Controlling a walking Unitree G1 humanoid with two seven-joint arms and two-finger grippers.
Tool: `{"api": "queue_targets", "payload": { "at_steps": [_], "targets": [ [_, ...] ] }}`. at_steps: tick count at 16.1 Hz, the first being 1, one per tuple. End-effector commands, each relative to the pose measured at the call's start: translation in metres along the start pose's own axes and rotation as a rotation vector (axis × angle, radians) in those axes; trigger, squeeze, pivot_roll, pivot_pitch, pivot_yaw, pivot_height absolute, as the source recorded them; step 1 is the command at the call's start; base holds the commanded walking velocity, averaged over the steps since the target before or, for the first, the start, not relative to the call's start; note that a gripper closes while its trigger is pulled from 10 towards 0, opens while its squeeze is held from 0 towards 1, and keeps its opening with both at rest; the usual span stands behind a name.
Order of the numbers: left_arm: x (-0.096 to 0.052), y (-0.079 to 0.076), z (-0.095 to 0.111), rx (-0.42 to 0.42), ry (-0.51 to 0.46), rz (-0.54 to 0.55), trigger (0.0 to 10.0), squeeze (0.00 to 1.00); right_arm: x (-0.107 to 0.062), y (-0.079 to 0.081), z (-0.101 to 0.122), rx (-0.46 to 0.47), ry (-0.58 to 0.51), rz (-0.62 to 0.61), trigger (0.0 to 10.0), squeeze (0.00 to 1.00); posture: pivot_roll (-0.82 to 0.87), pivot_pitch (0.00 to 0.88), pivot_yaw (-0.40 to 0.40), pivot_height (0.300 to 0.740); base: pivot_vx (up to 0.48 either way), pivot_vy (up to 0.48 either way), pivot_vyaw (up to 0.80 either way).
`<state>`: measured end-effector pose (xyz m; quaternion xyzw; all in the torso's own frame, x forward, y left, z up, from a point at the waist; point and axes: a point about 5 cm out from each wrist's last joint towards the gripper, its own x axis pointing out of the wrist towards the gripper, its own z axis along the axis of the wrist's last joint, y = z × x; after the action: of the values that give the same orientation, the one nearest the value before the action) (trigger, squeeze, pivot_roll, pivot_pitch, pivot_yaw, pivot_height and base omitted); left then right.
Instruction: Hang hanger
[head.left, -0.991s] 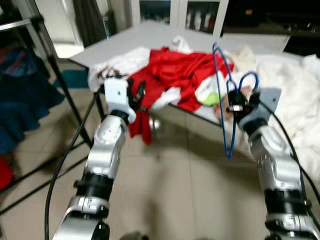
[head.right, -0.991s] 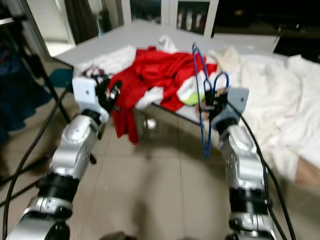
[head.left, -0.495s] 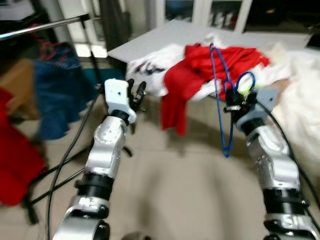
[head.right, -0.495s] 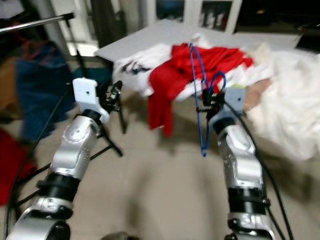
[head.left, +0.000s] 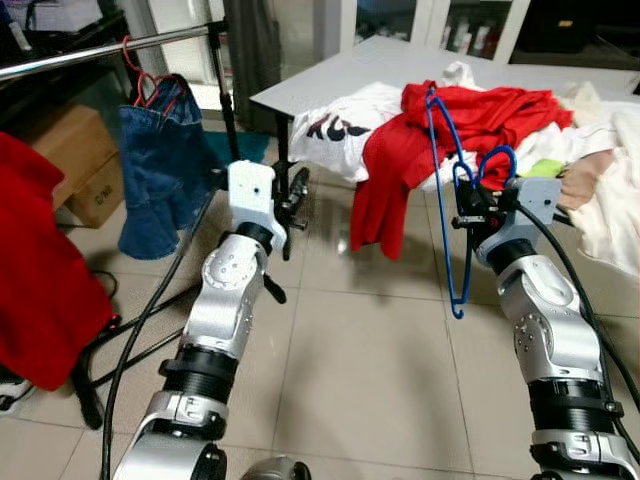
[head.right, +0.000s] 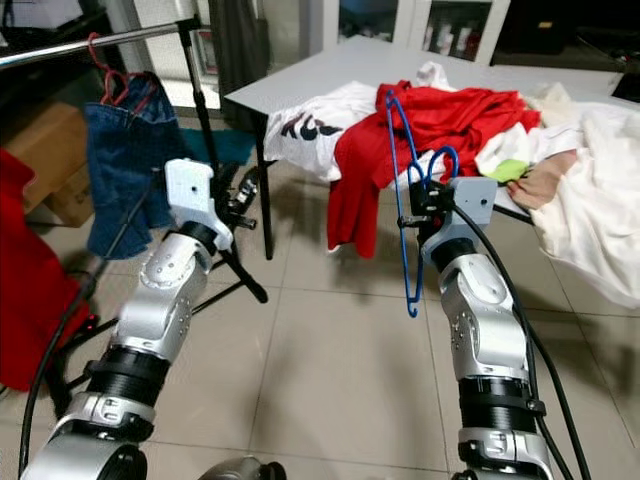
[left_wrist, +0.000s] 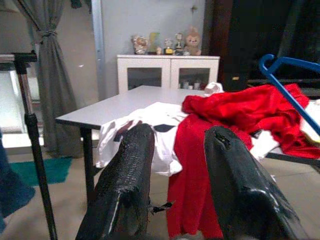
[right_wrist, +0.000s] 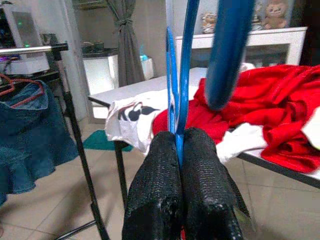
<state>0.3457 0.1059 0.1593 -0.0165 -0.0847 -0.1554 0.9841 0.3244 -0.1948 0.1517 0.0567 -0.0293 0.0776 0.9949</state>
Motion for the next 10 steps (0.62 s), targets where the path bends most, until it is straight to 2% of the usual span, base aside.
{"api": "queue_targets", "payload": {
  "at_steps": [1, 10],
  "targets": [
    [0.0026, -0.0011, -0.0002, 0.004, 0.012, -0.004, 10.0, 0.0, 0.0012, 0.0004, 0.0039, -0.011, -0.015, 0.0, 10.0, 0.0, 0.09, 0.0, 0.046, 0.74, 0.0, 0.0, 0.0],
    [0.0029, -0.0017, -0.0019, 0.002, 0.025, -0.004, 10.0, 0.0, 0.0019, 0.0034, 0.0015, -0.039, -0.008, 0.01, 10.0, 0.0, 0.09, 0.0, 0.049, 0.74, 0.0, 0.0, 0.0]
  ]
}}
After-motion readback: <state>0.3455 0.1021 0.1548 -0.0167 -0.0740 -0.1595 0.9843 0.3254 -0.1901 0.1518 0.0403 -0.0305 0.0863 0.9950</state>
